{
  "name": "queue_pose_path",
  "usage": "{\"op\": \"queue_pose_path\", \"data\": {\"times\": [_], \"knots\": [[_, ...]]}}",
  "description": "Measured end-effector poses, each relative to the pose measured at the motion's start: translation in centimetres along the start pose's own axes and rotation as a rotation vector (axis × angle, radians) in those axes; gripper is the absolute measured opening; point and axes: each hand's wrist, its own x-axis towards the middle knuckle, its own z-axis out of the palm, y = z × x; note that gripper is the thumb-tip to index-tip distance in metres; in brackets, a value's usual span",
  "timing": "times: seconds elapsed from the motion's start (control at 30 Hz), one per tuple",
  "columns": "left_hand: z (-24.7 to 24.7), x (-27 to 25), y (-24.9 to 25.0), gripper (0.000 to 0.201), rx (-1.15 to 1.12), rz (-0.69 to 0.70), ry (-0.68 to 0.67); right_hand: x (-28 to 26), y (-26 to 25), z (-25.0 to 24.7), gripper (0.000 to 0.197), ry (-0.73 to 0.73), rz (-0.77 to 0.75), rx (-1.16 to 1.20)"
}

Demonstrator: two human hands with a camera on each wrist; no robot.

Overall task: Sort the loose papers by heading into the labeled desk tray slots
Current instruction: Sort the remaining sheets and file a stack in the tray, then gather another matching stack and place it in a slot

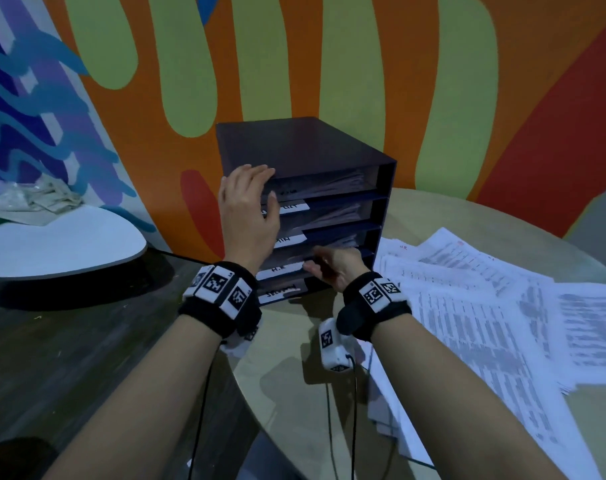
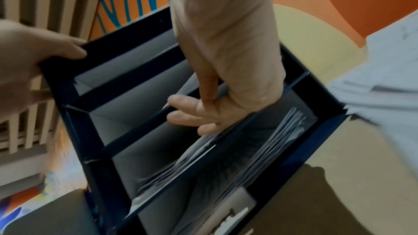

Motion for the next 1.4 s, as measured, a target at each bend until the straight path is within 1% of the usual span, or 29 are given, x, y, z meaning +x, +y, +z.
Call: {"op": "queue_pose_path", "data": {"times": [0.07, 0.13, 0.2, 0.27, 0.33, 0.4, 0.43, 0.5, 0.57, 0.6, 0.63, 0.67, 0.7, 0.73, 0.77, 0.83, 0.93, 0.97, 1.03, 1.07, 1.1, 1.13, 1.17, 1.2, 1.23, 1.27, 1.3, 1.33, 1.4], "knots": [[0.1, 0.0, 0.5, 0.033, 0.037, -0.052, 0.017, -1.0, -0.7, -2.1, 0.013, 0.027, -0.019, -0.11], [0.4, -0.2, 1.5, 0.035, 0.126, -0.097, 0.018, -2.5, -1.5, -5.0, 0.009, 0.06, -0.049, -0.174], [0.9, -0.7, 2.8, 0.037, 0.197, -0.072, 0.03, -3.5, -2.2, -8.7, 0.005, 0.123, -0.092, -0.211], [1.9, -1.8, 4.5, 0.039, 0.17, -0.002, 0.035, -4.9, -2.9, -12.3, 0.002, 0.23, -0.152, -0.277], [3.5, -3.2, 6.3, 0.038, 0.061, 0.041, -0.01, -5.8, -3.3, -15.9, 0.002, 0.368, -0.223, -0.355], [5.1, -4.6, 8.1, 0.037, -0.018, 0.015, -0.141, -6.3, -3.3, -19.7, 0.003, 0.509, -0.241, -0.417], [5.9, -5.2, 8.8, 0.038, -0.026, -0.034, -0.257, -6.3, -3.2, -21.6, 0.007, 0.57, -0.227, -0.445], [7.7, -6.4, 9.9, 0.044, -0.059, -0.198, -0.554, -5.2, -2.4, -26.3, 0.019, 0.67, -0.17, -0.524], [10.0, -7.8, 10.3, 0.049, -0.139, -0.385, -0.869, -3.4, -1.2, -31.1, 0.035, 0.722, -0.078, -0.597], [10.9, -8.5, 10.5, 0.053, -0.191, -0.48, -0.996, -2.6, -0.5, -33.1, 0.041, 0.722, -0.06, -0.612], [11.5, -9.1, 10.9, 0.058, -0.265, -0.596, -1.082, -2.7, -0.1, -34.2, 0.042, 0.712, -0.051, -0.615], [12.0, -9.6, 11.3, 0.063, -0.37, -0.736, -1.128, -4.2, -0.1, -33.6, 0.04, 0.7, -0.034, -0.61], [12.2, -10.0, 11.7, 0.067, -0.488, -0.88, -1.144, -6.1, -0.2, -32.4, 0.035, 0.696, -0.032, -0.59], [12.4, -10.4, 12.2, 0.069, -0.567, -0.975, -1.14, -7.4, -0.3, -31.7, 0.03, 0.689, -0.034, -0.555], [12.5, -10.6, 12.7, 0.068, -0.613, -1.013, -1.126, -8.2, -0.4, -31.5, 0.026, 0.68, -0.028, -0.526], [13.0, -11.1, 13.6, 0.062, -0.654, -1.018, -1.11, -8.9, -0.4, -31.6, 0.032, 0.65, -0.004, -0.497], [14.1, -11.9, 13.9, 0.066, -0.67, -0.999, -1.14, -9.5, -0.1, -31.9, 0.043, 0.629, -0.02, -0.496], [14.3, -12.0, 14.2, 0.059, -0.688, -1.0, -1.176, -9.6, 0.0, -32.1, 0.041, 0.638, -0.029, -0.501], [14.7, -12.1, 14.6, 0.013, -0.606, -0.902, -1.268, -10.0, 0.1, -32.1, 0.029, 0.624, -0.02, -0.538], [14.8, -11.9, 15.1, 0.013, -0.57, -0.865, -1.299, -10.3, 0.1, -32.1, 0.026, 0.615, -0.019, -0.549], [15.0, -12.1, 15.3, 0.025, -0.519, -0.799, -1.319, -10.3, 0.1, -32.1, 0.027, 0.603, -0.02, -0.56], [15.3, -12.1, 15.3, 0.033, -0.459, -0.759, -1.315, -10.3, 0.2, -32.2, 0.035, 0.6, -0.032, -0.575], [15.4, -12.2, 15.2, 0.034, -0.401, -0.716, -1.296, -10.3, 0.3, -32.3, 0.043, 0.602, -0.046, -0.587], [15.6, -12.2, 15.0, 0.029, -0.35, -0.672, -1.284, -10.4, 0.5, -32.6, 0.046, 0.61, -0.061, -0.584], [15.7, -12.1, 14.8, 0.036, -0.294, -0.627, -1.283, -10.4, 0.6, -32.9, 0.047, 0.629, -0.083, -0.57], [15.5, -12.0, 14.6, 0.054, -0.255, -0.614, -1.271, -10.6, 0.7, -33.4, 0.048, 0.656, -0.114, -0.556], [15.4, -11.8, 14.5, 0.066, -0.231, -0.618, -1.27, -10.7, 0.8, -33.9, 0.05, 0.68, -0.145, -0.529], [15.6, -11.7, 14.3, 0.073, -0.236, -0.62, -1.272, -10.8, 0.9, -34.4, 0.05, 0.701, -0.167, -0.504], [16.3, -11.4, 14.1, 0.079, -0.262, -0.63, -1.271, -11.1, 1.0, -35.4, 0.045, 0.728, -0.191, -0.458]]}}
